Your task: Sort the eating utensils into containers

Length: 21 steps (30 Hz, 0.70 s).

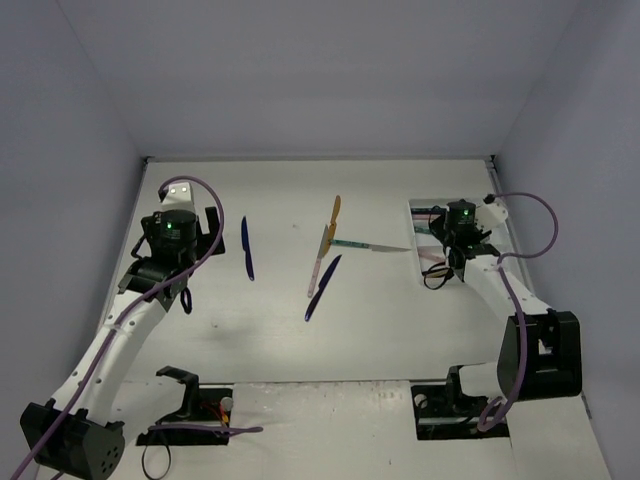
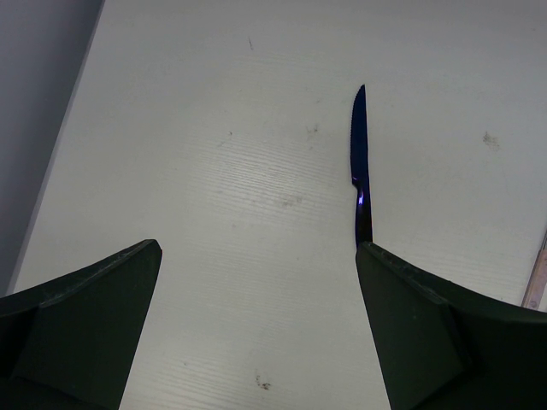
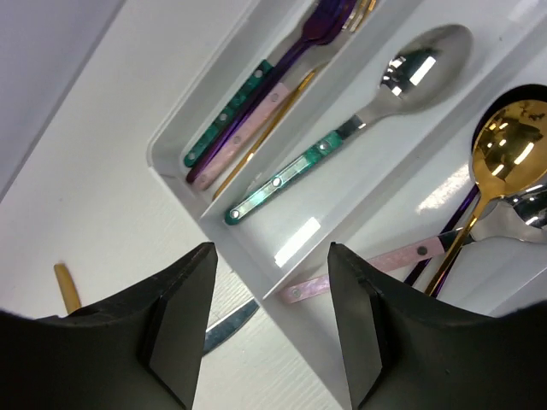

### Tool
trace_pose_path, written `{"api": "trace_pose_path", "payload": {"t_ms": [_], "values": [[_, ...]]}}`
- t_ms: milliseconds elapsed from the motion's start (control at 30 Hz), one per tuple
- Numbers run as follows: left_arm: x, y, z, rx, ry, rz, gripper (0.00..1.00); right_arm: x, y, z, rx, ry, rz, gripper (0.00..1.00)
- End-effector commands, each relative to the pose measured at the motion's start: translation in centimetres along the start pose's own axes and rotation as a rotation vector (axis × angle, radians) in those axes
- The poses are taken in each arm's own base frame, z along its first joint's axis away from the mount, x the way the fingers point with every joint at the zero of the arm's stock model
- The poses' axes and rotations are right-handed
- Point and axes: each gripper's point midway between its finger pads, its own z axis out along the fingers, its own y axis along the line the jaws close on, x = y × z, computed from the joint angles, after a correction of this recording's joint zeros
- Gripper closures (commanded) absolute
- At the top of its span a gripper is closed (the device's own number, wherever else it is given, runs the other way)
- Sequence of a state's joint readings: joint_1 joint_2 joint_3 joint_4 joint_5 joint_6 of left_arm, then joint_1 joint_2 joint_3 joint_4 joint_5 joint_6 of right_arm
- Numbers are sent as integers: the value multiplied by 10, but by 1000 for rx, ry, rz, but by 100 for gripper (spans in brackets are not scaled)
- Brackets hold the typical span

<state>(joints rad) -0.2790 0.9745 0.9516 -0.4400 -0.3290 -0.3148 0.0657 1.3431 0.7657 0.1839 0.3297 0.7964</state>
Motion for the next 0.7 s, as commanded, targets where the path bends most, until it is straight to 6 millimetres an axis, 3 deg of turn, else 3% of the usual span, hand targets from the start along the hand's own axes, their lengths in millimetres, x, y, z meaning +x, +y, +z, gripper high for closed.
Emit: {"api": "trace_pose_path", "payload": {"t_ms": [0,100,133,167,200,367,500,667], "values": [[-17,-2,0,8,-53,-35,3,-53,15,-1,-1,-141,-48,50],[-16,-2,1,6,-50,-32,3,-60,13,15,30,-117,-105,51],[-16,-2,2,4,-50,-33,3,-53,13,24,41,-88,-122,51],[-16,-2,1,4,-49,-32,3,-59,15,24,39,-98,-121,51],[-16,-1,1,2,-49,-32,3,-64,11,35,60,-86,-126,52],[-16,0,1,-2,-50,-31,3,-37,13,72,77,31,-171,54],[-16,0,1,-2,-50,-27,3,-20,7,85,82,90,-167,59],[-17,-1,1,3,-50,-29,3,-9,-4,87,117,108,-126,59]]}}
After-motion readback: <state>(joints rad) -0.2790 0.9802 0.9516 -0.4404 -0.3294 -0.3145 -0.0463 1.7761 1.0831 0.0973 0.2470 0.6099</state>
